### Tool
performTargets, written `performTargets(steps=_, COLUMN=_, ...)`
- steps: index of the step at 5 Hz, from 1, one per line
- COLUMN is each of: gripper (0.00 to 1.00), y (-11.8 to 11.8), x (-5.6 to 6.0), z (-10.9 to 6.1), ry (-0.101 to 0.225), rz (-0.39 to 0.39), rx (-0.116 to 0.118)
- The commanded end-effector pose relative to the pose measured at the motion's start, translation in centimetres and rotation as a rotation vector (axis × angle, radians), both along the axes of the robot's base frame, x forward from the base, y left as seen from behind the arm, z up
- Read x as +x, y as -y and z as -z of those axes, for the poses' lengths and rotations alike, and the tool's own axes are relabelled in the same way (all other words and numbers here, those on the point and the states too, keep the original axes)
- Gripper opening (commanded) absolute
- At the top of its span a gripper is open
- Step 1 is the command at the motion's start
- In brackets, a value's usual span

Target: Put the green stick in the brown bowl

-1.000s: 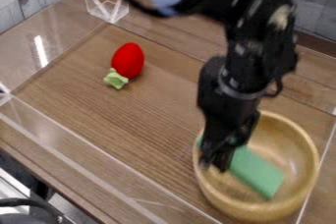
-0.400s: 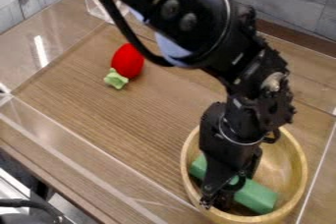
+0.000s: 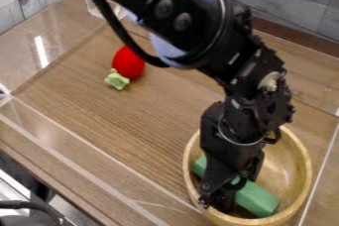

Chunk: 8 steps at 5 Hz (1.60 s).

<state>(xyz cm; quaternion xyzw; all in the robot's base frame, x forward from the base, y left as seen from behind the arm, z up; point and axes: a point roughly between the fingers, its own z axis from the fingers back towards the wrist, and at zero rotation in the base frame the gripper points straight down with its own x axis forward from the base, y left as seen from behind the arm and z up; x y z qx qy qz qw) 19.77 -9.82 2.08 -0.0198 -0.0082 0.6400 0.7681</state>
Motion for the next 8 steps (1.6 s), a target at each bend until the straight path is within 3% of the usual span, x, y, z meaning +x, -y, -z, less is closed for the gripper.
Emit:
performTargets(steps=1, gripper=0.00, y=0.4, x=0.2, z=0.7, ry=-0.008, rz=0.011, rx=0.009)
performTargets(steps=3, gripper=0.00, y=1.0, x=0.5, z=1.0, ry=-0.012, rz=-0.031, rx=0.009)
performTargets(steps=5, gripper=0.00, y=0.2, x=0.4, z=-0.1, ry=-0.014, rz=-0.020, rx=0.012)
performTargets(steps=7, gripper=0.00, y=-2.2, x=0.2, z=0.1, ry=-0.016, rz=0.021, rx=0.007)
performTargets(steps=8, gripper=1.00, y=-2.3, x=0.4, z=-0.2, ry=-0.016, rz=0.037, rx=0.010)
